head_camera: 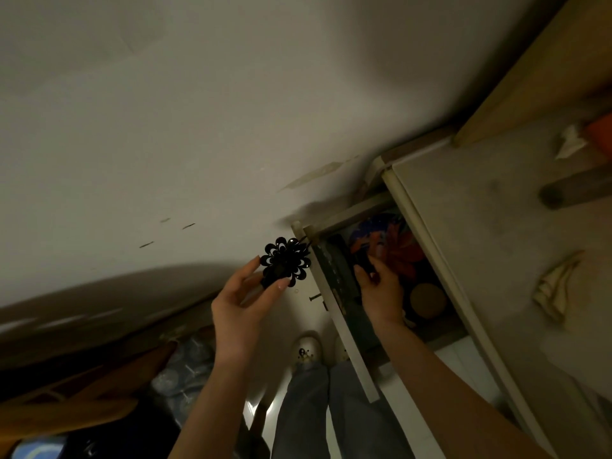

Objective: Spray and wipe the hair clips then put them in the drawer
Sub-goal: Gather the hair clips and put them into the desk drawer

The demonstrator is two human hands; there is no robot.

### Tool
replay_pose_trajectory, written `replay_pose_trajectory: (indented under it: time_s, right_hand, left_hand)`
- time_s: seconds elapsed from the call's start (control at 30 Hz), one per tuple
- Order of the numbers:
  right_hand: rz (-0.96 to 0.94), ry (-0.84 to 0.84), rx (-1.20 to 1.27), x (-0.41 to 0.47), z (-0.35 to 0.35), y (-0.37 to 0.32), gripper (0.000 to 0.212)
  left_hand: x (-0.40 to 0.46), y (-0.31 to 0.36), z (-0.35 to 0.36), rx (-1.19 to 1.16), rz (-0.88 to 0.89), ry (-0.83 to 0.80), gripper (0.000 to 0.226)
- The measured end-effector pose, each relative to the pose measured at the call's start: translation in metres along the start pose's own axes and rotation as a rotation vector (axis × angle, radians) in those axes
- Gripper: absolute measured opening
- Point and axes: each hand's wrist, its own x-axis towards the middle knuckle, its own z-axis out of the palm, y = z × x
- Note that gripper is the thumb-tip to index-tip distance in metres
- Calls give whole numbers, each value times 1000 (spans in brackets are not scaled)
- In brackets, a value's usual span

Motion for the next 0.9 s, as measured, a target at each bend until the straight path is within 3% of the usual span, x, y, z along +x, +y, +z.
replay_pose_trajectory:
  time_s: [0.23, 0.4, 0.63, 0.77, 0.9]
  right_hand:
    - [-9, -136, -84, 2, -11, -5, 41]
    - [-92, -101, -27, -18, -20, -23, 53]
    - [-71, -191, 308, -58, -39, -69, 41]
    - [-44, -295, 368, -73, -39, -80, 27]
    - [-43, -296, 415, -78, -40, -88, 29]
  left_hand:
    - [-4, 5, 3, -6, 39, -43, 51]
    - [-11, 13, 5, 4, 56, -67, 52]
    - [-25, 30, 16, -18, 74, -95, 55]
    - [-33, 35, 26, -72, 74, -105, 51]
    - [-42, 39, 34, -150, 64, -122, 53]
